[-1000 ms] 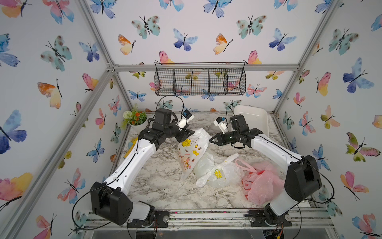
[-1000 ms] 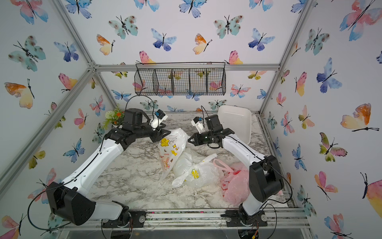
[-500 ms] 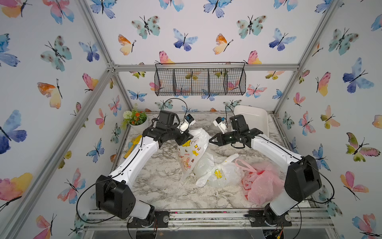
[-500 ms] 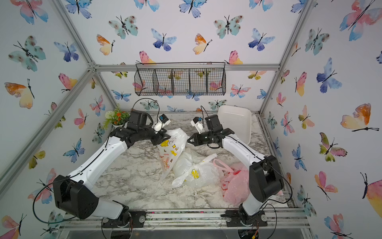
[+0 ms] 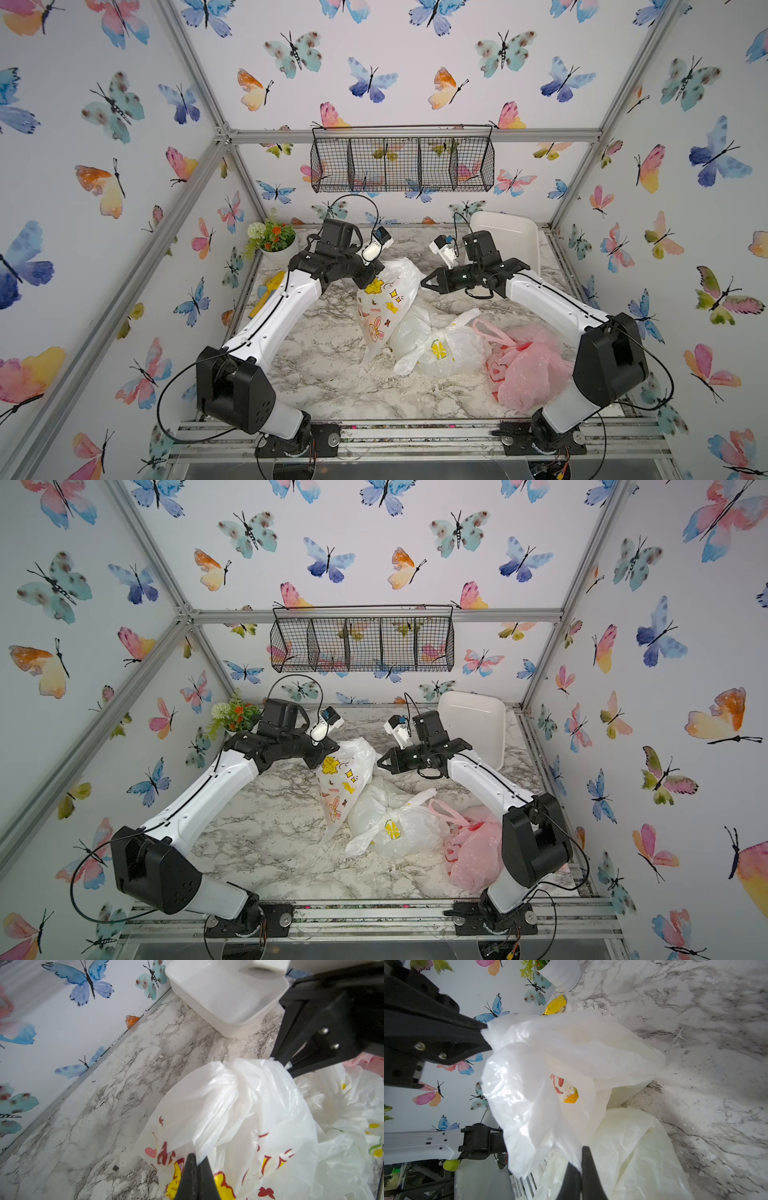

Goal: Place the pears into plastic bags & tie knots
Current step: Tie the plastic bag at the center of the board.

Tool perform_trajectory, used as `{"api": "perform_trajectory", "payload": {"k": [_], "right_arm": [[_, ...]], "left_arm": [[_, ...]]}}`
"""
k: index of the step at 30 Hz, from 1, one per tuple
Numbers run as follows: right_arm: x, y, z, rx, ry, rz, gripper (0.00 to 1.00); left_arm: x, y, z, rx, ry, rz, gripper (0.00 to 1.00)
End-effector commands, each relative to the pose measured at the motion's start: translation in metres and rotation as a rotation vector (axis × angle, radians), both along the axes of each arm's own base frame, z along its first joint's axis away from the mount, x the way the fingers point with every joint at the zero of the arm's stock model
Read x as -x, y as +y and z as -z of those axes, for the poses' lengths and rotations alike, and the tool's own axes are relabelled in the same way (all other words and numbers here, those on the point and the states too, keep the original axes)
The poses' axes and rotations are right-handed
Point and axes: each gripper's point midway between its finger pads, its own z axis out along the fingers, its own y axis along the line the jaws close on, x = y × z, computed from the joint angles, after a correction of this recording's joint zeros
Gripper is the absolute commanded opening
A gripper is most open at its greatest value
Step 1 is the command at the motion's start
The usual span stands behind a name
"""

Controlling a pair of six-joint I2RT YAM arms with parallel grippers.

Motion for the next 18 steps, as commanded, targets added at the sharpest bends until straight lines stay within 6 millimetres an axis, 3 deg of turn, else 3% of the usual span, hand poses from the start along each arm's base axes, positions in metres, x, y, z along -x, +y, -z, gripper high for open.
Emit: {"api": "perform_trajectory", "payload": {"k": [1, 4, 6, 10, 15, 18], "right_arm": [[0.004, -0.025, -0.006, 0.066, -0.059, 0.047, 0.02], [0.007, -0.049, 0.003, 0.091, -0.043, 0.091, 0.02], [0.008, -0.059, 0.011, 0.104, -0.04, 0.118, 0.02], [0.008, -0.055, 0.022, 0.098, 0.005, 0.106, 0.02], [0.001, -0.038, 0.024, 0.074, 0.023, 0.092, 0.02], [0.003, -0.027, 0.03, 0.075, 0.033, 0.067, 0.02]], "left_arm": [[-0.009, 0.037, -0.028, -0.005, -0.083, -0.161, 0.0], [-0.015, 0.081, -0.013, 0.023, -0.093, -0.304, 0.0], [-0.016, 0.097, -0.001, 0.023, -0.072, -0.366, 0.0], [-0.02, 0.098, -0.001, 0.05, -0.038, -0.393, 0.0], [-0.018, 0.108, -0.023, 0.151, -0.05, -0.424, 0.0], [-0.015, 0.113, -0.011, 0.138, -0.01, -0.442, 0.0]]}}
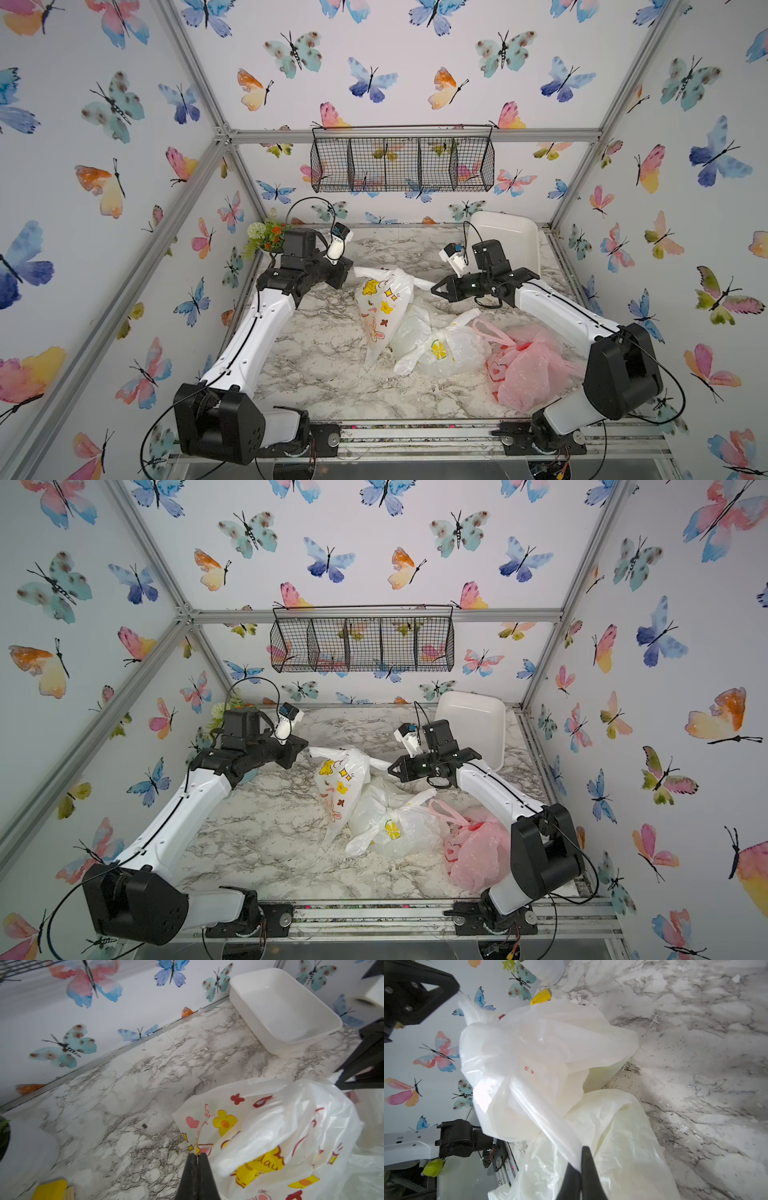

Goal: Place the pears into plastic bags & tie knots
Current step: Tie the plastic bag at the center of the board.

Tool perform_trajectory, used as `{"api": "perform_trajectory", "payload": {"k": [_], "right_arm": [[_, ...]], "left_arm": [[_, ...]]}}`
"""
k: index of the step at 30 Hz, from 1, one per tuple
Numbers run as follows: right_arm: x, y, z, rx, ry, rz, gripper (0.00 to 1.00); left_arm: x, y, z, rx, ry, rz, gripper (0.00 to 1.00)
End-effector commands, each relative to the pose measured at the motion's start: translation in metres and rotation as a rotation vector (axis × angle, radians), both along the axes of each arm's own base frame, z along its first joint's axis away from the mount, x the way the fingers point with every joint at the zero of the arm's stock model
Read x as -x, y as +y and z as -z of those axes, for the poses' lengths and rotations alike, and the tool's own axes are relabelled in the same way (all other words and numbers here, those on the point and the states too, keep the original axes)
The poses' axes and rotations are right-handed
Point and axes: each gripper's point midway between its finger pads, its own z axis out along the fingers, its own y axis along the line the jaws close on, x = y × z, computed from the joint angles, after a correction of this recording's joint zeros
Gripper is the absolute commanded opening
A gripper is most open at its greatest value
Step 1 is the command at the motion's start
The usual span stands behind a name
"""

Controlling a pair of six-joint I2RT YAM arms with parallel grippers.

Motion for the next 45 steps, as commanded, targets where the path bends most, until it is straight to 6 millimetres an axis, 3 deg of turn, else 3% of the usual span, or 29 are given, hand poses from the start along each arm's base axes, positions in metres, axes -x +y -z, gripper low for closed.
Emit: {"api": "perform_trajectory", "payload": {"k": [1, 4, 5, 6, 8, 11, 14, 18, 28, 34, 36, 38, 41, 43, 45], "right_arm": [[-0.001, 0.0, 0.011, 0.034, 0.035, 0.021, 0.03], [-0.003, -0.006, 0.025, 0.081, 0.034, 0.041, 0.02], [-0.002, -0.005, 0.022, 0.077, 0.027, 0.026, 0.02], [-0.001, -0.002, 0.016, 0.06, 0.022, 0.014, 0.03], [-0.003, 0.002, 0.004, 0.03, 0.005, 0.009, 0.03], [-0.005, 0.005, 0.001, 0.021, 0.008, 0.001, 0.03], [-0.006, 0.006, 0.003, 0.019, 0.016, 0.001, 0.02], [-0.005, 0.007, -0.001, 0.004, 0.008, 0.002, 0.02], [-0.006, 0.012, -0.005, -0.027, 0.013, -0.008, 0.03], [-0.004, 0.013, -0.003, -0.033, 0.019, -0.008, 0.03], [-0.004, 0.013, -0.002, -0.034, 0.022, -0.008, 0.02], [-0.004, 0.013, -0.002, -0.036, 0.022, -0.006, 0.02], [-0.004, 0.013, -0.003, -0.042, 0.023, -0.001, 0.03], [-0.003, 0.014, -0.006, -0.054, 0.021, 0.003, 0.02], [-0.004, 0.01, -0.007, -0.05, 0.024, 0.034, 0.03]], "left_arm": [[-0.002, 0.02, -0.002, 0.004, 0.0, -0.1, 0.0], [0.004, 0.031, 0.032, 0.027, 0.089, -0.155, 0.0], [0.004, 0.036, 0.034, 0.06, 0.109, -0.179, 0.0], [0.003, 0.04, 0.028, 0.121, 0.12, -0.196, 0.02], [0.005, 0.035, 0.0, 0.334, 0.141, -0.148, 0.35], [0.015, 0.01, -0.037, 0.64, 0.131, 0.02, 0.59], [0.024, -0.006, -0.046, 0.82, 0.152, 0.102, 0.72], [0.026, -0.028, -0.024, 0.763, 0.195, 0.094, 0.75], [0.006, -0.059, 0.023, 0.57, 0.268, 0.05, 0.72], [-0.003, -0.05, 0.038, 0.509, 0.267, -0.017, 0.7], [-0.001, -0.06, 0.033, 0.547, 0.284, 0.028, 0.64], [0.003, -0.072, 0.032, 0.571, 0.311, 0.074, 0.51], [0.006, -0.077, 0.035, 0.601, 0.333, 0.096, 0.24], [0.008, -0.079, 0.035, 0.607, 0.337, 0.117, 0.0], [0.006, -0.065, 0.042, 0.565, 0.332, 0.076, 0.0]]}}
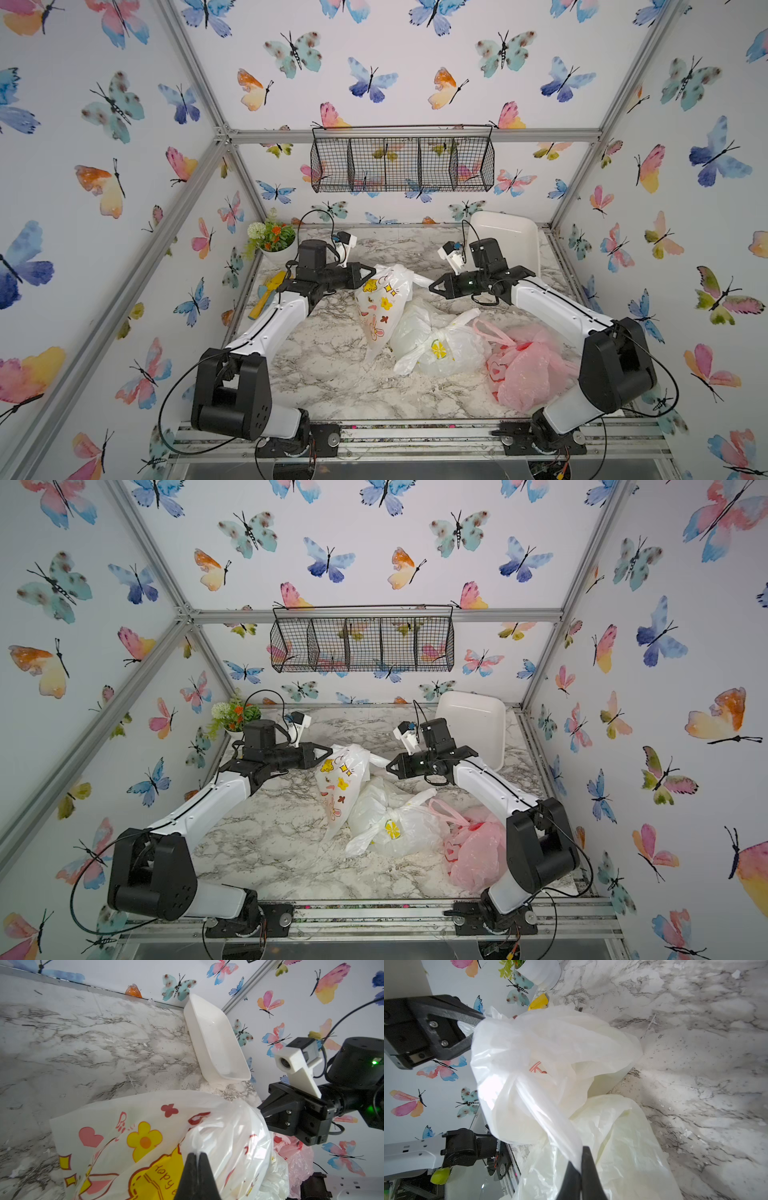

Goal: Place the pears into plastic bags & tie knots
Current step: Tie the plastic bag at the center of the board, then reset both arms

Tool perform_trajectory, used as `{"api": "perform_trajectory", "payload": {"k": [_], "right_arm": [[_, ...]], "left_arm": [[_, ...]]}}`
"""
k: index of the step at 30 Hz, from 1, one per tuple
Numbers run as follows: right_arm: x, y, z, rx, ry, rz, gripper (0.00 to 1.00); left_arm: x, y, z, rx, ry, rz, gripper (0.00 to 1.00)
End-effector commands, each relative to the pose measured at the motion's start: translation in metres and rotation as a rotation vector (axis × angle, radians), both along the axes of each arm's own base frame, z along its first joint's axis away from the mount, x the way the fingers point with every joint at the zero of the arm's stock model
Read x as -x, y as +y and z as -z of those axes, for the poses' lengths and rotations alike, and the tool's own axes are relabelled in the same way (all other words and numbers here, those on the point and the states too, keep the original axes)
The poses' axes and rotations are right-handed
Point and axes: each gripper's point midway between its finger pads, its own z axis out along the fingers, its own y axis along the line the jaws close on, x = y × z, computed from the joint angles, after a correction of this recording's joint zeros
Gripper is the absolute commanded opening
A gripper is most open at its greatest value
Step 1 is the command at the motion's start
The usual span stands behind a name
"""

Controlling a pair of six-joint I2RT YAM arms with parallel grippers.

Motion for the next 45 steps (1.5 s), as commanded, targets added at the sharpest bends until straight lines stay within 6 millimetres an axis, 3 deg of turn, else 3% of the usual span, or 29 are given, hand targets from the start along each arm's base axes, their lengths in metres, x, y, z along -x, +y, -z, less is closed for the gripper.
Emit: {"api": "perform_trajectory", "payload": {"k": [1, 5, 7, 9, 14, 18, 19, 20, 21, 23, 25, 28, 30, 32, 35, 41, 45], "right_arm": [[0.004, -0.005, 0.002, 0.008, 0.01, 0.035, 0.03], [0.01, -0.05, 0.047, 0.199, 0.057, 0.12, 0.04], [0.011, -0.076, 0.07, 0.277, 0.097, 0.175, 0.04], [0.008, -0.082, 0.075, 0.285, 0.102, 0.196, 0.04], [-0.004, -0.061, 0.058, 0.182, 0.102, 0.16, 0.03], [-0.01, -0.059, 0.052, 0.182, 0.071, 0.154, 0.03], [-0.013, -0.061, 0.046, 0.193, 0.05, 0.157, 0.09], [-0.015, -0.061, 0.037, 0.192, 0.023, 0.161, 0.27], [-0.02, -0.064, 0.024, 0.192, -0.021, 0.182, 0.48], [-0.031, -0.072, -0.001, 0.199, -0.123, 0.236, 0.7], [-0.044, -0.093, -0.018, 0.261, -0.218, 0.33, 0.75], [-0.065, -0.161, -0.034, 0.4, -0.389, 0.676, 0.77], [-0.066, -0.197, -0.048, 0.431, -0.63, 0.851, 0.85], [-0.061, -0.225, -0.046, 0.472, -0.772, 0.986, 0.95], [-0.059, -0.262, -0.028, 0.592, -0.772, 1.158, 0.99], [-0.051, -0.274, 0.011, 0.653, -0.799, 1.19, 1.0], [-0.045, -0.281, 0.041, 0.684, -0.803, 1.18, 0.99]], "left_arm": [[-0.003, 0.028, 0.012, -0.074, 0.007, -0.055, 0.0], [-0.005, 0.144, 0.074, -0.374, 0.131, -0.369, 0.0], [0.006, 0.168, 0.084, -0.429, 0.161, -0.429, 0.0], [0.006, 0.167, 0.078, -0.395, 0.121, -0.454, 0.0], [-0.002, 0.161, 0.06, -0.365, 0.101, -0.425, 0.0], [-0.003, 0.162, 0.046, -0.347, 0.065, -0.444, 0.0], [-0.003, 0.161, 0.04, -0.334, 0.053, -0.443, 0.0], [-0.003, 0.159, 0.031, -0.319, 0.038, -0.438, 0.15], [-0.003, 0.158, 0.018, -0.305, 0.014, -0.438, 0.37], [-0.003, 0.165, -0.007, -0.317, -0.025, -0.489, 0.64], [0.0, 0.185, -0.025, -0.38, -0.068, -0.599, 0.74], [0.008, 0.219, -0.043, -0.411, -0.179, -0.837, 0.85], [0.013, 0.234, -0.039, -0.387, -0.258, -0.97, 0.93], [0.014, 0.238, -0.037, -0.412, -0.394, -1.057, 0.96], [0.024, 0.249, -0.038, -0.393, -0.571, -1.226, 0.99], [0.041, 0.273, 0.01, -0.491, -0.486, -1.373, 0.99], [0.038, 0.271, 0.044, -0.542, -0.46, -1.334, 0.99]]}}
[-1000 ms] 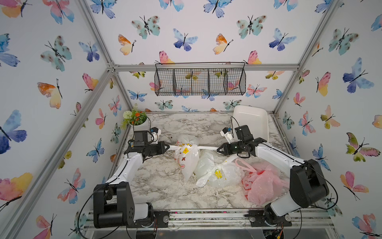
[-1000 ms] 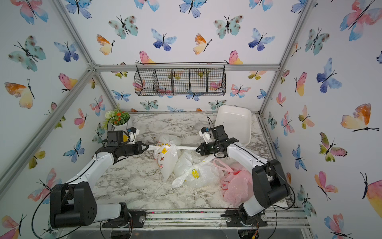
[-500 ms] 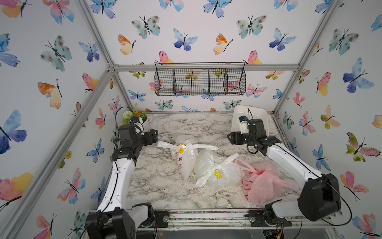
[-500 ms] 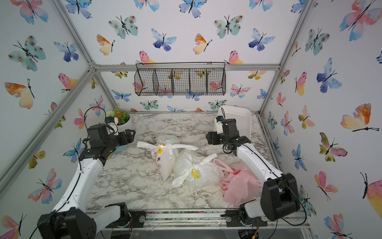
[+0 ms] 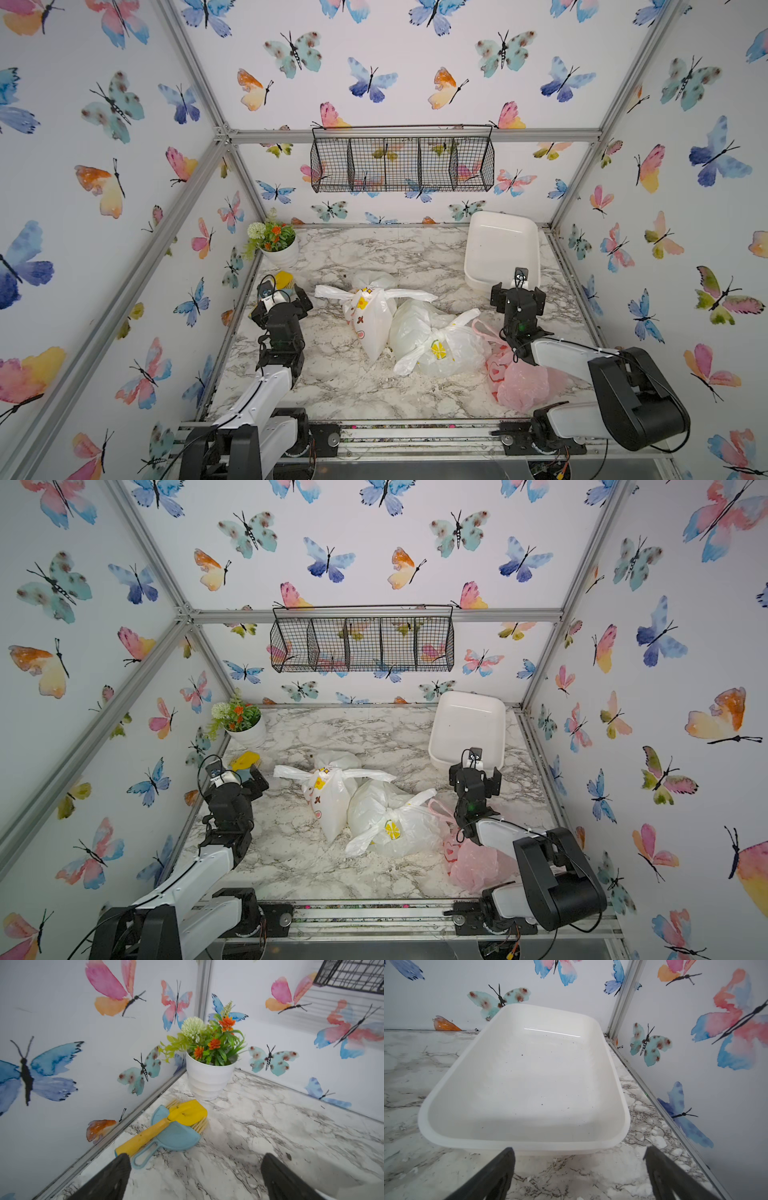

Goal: Place the pears into plastic bags & tie knots
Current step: Reset both arms

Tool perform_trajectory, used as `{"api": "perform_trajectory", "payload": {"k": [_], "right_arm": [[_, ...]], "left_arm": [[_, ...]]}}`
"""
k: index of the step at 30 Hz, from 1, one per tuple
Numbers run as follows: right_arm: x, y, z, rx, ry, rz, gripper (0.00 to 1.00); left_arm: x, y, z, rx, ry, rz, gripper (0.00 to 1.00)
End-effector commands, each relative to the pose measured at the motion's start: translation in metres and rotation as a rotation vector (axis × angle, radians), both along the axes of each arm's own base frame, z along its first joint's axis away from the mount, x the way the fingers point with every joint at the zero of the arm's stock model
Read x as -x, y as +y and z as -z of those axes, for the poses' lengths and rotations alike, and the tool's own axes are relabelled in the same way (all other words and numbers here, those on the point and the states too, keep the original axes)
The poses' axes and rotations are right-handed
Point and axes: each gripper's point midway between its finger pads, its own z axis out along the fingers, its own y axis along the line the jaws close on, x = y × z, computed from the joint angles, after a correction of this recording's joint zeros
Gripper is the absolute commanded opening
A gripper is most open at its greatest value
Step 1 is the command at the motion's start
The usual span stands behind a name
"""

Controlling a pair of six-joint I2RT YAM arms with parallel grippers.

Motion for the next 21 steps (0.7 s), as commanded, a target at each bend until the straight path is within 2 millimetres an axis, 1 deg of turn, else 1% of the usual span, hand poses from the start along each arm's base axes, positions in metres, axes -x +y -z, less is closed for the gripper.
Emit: {"api": "perform_trajectory", "payload": {"k": [1, 2, 3, 4, 6, 8, 9, 10, 11, 13, 14, 15, 16, 17, 18, 19, 20, 21], "right_arm": [[0.002, -0.015, -0.009, -0.012, -0.133, 0.047, 0.99], [0.004, -0.018, -0.008, -0.017, -0.161, 0.03, 0.99], [0.006, -0.016, -0.008, -0.023, -0.188, 0.002, 0.99], [0.005, -0.016, -0.003, -0.033, -0.177, -0.015, 1.0], [0.002, -0.009, 0.001, -0.028, -0.165, -0.058, 1.0], [0.0, -0.007, 0.003, -0.03, -0.153, -0.08, 0.99], [0.001, -0.006, 0.002, -0.037, -0.158, -0.093, 0.99], [0.003, -0.005, 0.001, -0.04, -0.167, -0.103, 1.0], [0.007, -0.005, 0.0, -0.043, -0.179, -0.113, 1.0], [0.012, -0.003, -0.001, -0.049, -0.197, -0.135, 0.99], [0.013, -0.003, -0.001, -0.052, -0.2, -0.147, 0.98], [0.014, -0.002, 0.003, -0.07, -0.194, -0.164, 0.96], [0.013, -0.004, 0.008, -0.079, -0.198, -0.178, 0.95], [0.01, -0.005, 0.004, -0.066, -0.229, -0.179, 0.94], [0.006, -0.004, 0.006, -0.059, -0.217, -0.178, 0.97], [0.004, -0.005, 0.013, -0.073, -0.17, -0.172, 0.98], [0.003, -0.004, 0.018, -0.093, -0.126, -0.17, 0.98], [0.003, -0.005, 0.013, -0.084, -0.156, -0.171, 0.98]], "left_arm": [[-0.004, 0.006, 0.0, -0.034, -0.067, -0.031, 1.0], [-0.008, 0.002, -0.004, -0.069, -0.081, -0.011, 0.99], [-0.016, -0.01, -0.006, -0.087, -0.077, 0.071, 0.99], [-0.023, -0.02, -0.009, -0.097, -0.086, 0.144, 0.99], [-0.034, -0.023, -0.012, -0.075, -0.111, 0.198, 0.98], [-0.041, -0.032, -0.005, -0.007, -0.091, 0.289, 0.98], [-0.039, -0.033, 0.004, 0.015, -0.051, 0.289, 0.98], [-0.036, -0.039, 0.009, -0.017, -0.008, 0.329, 0.99], [-0.031, -0.038, 0.02, -0.024, 0.045, 0.311, 0.98], [-0.022, -0.026, 0.038, -0.02, 0.063, 0.234, 0.98], [-0.019, -0.023, 0.037, -0.009, 0.022, 0.216, 0.98], [-0.018, -0.026, 0.035, 0.01, -0.031, 0.242, 0.98], [-0.022, -0.03, 0.037, 0.005, -0.041, 0.281, 0.99], [-0.027, -0.034, 0.039, -0.019, -0.034, 0.307, 0.98], [-0.033, -0.049, 0.046, -0.033, 0.021, 0.394, 0.98], [-0.038, -0.057, 0.056, -0.041, 0.078, 0.437, 0.98], [-0.037, -0.06, 0.053, -0.067, 0.04, 0.434, 0.98], [-0.027, -0.06, 0.053, -0.075, 0.002, 0.427, 0.98]]}}
